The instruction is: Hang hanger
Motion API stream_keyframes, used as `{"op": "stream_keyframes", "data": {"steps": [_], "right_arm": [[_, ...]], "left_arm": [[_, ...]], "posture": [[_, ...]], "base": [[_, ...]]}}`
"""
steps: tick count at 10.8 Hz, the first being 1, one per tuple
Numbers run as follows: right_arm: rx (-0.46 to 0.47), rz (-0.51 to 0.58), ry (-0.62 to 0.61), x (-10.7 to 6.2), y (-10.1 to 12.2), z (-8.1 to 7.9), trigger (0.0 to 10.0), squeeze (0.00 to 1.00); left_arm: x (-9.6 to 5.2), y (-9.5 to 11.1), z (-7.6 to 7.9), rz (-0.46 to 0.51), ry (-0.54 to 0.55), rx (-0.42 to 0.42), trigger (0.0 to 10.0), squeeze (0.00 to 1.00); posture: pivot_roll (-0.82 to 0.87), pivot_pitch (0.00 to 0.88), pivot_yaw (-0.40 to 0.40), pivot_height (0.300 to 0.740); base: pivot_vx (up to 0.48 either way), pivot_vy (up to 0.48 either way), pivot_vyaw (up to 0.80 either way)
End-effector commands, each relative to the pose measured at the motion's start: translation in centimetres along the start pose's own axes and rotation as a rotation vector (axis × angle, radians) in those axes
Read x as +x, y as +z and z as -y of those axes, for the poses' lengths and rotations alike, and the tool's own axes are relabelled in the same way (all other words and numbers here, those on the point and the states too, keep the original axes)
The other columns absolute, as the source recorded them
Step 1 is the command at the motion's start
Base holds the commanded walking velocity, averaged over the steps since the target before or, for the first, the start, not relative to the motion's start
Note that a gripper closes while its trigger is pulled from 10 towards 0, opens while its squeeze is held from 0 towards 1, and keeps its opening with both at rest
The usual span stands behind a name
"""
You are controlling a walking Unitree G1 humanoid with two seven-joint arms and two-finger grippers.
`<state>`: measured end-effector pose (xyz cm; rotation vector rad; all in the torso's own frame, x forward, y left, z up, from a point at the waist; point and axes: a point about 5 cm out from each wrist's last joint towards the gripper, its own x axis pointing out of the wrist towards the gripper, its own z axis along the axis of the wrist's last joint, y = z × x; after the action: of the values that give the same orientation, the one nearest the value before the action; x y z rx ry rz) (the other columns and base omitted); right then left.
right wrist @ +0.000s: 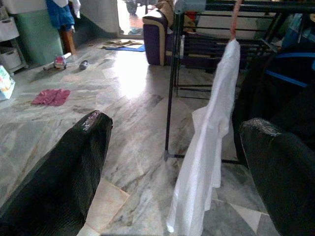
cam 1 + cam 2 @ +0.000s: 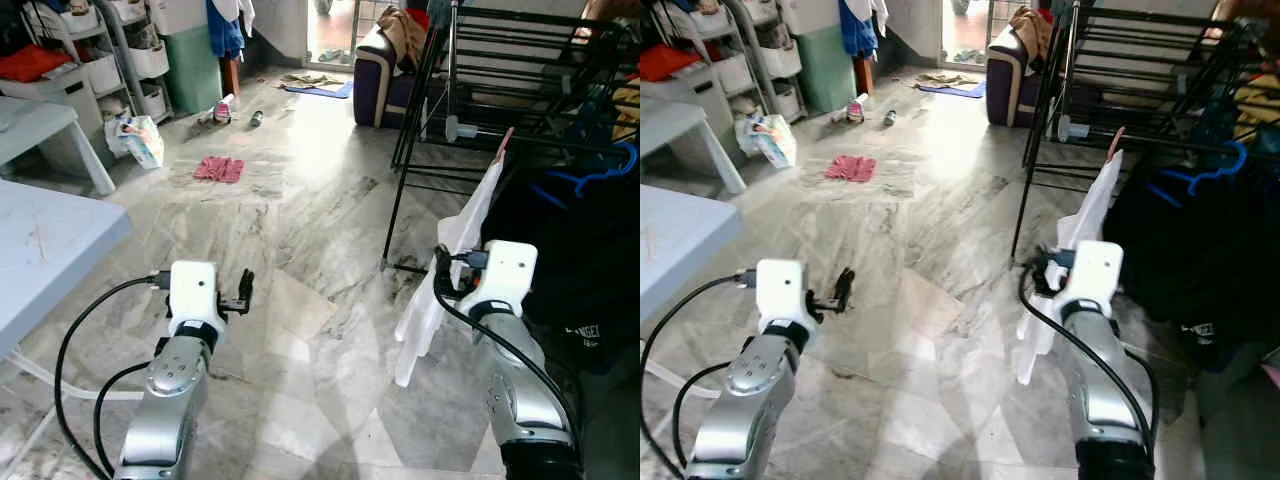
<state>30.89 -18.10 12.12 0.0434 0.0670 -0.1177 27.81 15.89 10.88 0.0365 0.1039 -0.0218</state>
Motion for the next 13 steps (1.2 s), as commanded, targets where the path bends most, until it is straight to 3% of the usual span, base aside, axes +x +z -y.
{"op": "stream_keyframes", "data": {"steps": [1,3,5,7,10,11,13], "right_arm": [[-0.01,-0.007,-0.001,0.0,-0.1,0.1,10.0,0.0],[-0.018,-0.014,0.013,0.0,-0.4,-0.1,10.0,0.0],[0.007,0.014,-0.062,-0.8,-0.1,1.1,10.0,0.0],[0.005,0.004,-0.122,-2.5,-0.9,2.2,10.0,0.0],[-0.011,0.023,-0.123,-3.6,0.0,2.9,10.0,0.0],[-0.093,0.013,-0.12,-3.8,0.3,2.9,10.0,0.0],[-0.073,0.009,-0.124,-4.5,0.6,2.6,10.0,0.0]], "left_arm": [[-0.2,0.3,-0.3,0.018,0.013,0.001,10.0,0.0],[0.0,0.5,-0.2,0.021,-0.004,0.021,10.0,0.0],[-0.4,0.2,0.1,0.015,-0.024,0.026,10.0,0.0],[-0.5,0.0,1.2,0.018,-0.069,0.056,10.0,0.0],[-0.3,-0.7,3.3,0.006,-0.164,0.069,10.0,0.0],[-0.3,-0.8,3.3,0.011,-0.18,0.078,10.0,0.0],[-0.5,-0.8,2.7,0.025,-0.189,0.094,10.0,0.0]], "posture": [[0.15,0.011,-0.066,0.74],[0.15,0.007,-0.055,0.74],[0.13,0.007,-0.015,0.74],[0.06,0.0,0.06,0.74],[-0.03,0.009,0.07,0.74],[-0.04,0.016,0.063,0.74],[-0.05,0.025,0.067,0.74]], "base": [[0.0,0.0,0.0],[0.0,0.0,0.0],[0.0,0.0,0.0],[0.0,0.0,0.0],[0.0,0.0,0.0],[0.0,0.0,0.0],[0.0,0.127,0.0]]}}
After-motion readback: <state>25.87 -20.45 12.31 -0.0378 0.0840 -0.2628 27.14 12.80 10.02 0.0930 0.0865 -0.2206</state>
